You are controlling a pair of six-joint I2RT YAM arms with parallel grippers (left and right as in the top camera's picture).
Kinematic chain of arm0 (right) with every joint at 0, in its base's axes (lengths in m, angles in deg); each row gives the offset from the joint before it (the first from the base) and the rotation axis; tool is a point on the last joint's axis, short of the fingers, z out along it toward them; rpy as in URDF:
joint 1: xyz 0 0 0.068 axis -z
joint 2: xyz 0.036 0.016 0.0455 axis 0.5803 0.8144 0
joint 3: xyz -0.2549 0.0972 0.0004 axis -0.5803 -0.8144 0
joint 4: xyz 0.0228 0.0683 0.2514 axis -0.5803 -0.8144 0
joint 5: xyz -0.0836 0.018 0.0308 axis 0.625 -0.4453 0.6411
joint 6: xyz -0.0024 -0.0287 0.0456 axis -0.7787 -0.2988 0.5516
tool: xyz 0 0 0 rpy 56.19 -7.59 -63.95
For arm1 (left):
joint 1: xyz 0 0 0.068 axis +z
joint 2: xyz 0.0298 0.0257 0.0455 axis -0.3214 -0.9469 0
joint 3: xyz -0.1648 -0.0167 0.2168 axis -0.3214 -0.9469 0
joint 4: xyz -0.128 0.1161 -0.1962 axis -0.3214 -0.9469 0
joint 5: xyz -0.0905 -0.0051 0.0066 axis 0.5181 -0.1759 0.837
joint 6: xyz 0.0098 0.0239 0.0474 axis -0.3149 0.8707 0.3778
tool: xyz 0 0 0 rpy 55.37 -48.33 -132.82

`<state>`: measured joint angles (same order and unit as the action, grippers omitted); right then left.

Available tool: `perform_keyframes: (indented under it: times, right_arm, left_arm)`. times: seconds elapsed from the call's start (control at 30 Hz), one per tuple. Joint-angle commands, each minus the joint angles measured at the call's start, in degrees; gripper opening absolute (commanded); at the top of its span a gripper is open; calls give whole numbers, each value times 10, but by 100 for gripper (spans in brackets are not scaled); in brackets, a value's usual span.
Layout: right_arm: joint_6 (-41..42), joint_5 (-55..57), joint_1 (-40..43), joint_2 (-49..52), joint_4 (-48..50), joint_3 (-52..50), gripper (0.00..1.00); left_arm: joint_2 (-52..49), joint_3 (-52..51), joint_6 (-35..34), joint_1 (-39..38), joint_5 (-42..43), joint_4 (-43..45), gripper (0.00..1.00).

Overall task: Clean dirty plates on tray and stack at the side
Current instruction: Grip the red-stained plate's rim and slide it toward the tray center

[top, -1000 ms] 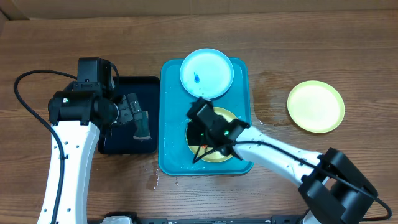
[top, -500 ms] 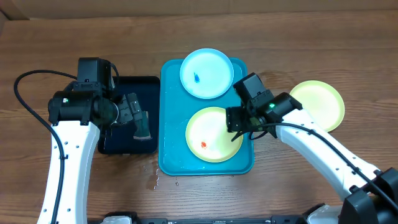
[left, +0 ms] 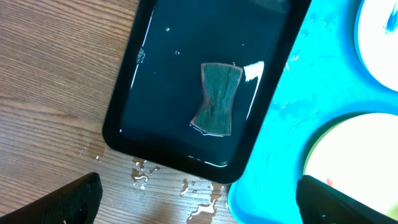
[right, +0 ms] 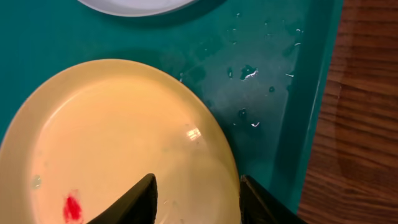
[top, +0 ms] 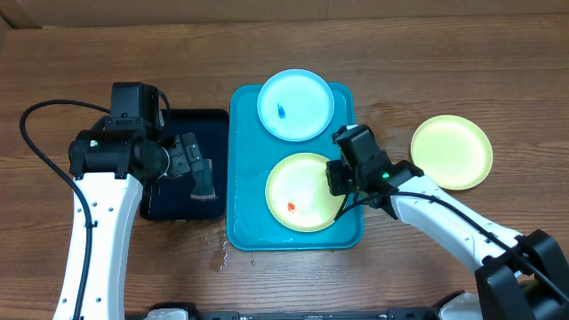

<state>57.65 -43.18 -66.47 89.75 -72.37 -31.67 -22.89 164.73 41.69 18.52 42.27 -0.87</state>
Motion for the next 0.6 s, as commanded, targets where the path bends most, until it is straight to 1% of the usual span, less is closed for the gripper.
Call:
perform_keyframes:
  times: [0.0, 0.13, 0.23, 0.27, 0.4, 0.57]
  right_arm:
    - [-3, 36, 1, 0, 25, -24, 44]
    - [-3, 36, 1, 0, 40, -38, 44]
    - [-3, 36, 1, 0, 39, -40, 40]
    - [-3, 36, 1, 0, 39, -40, 40]
    - [-3, 35, 1, 0, 19, -40, 40]
    - [-3, 33, 1, 0, 0, -48, 33]
  left_arm:
    - [-4, 1, -12, 2, 5, 0, 100]
    - [-4, 1, -12, 3, 5, 0, 100]
    - [-4, 1, -12, 3, 5, 0, 100]
    - [-4, 1, -12, 3, 5, 0, 100]
    - [-4, 1, -12, 3, 5, 0, 100]
    - [-4, 1, -12, 3, 5, 0, 100]
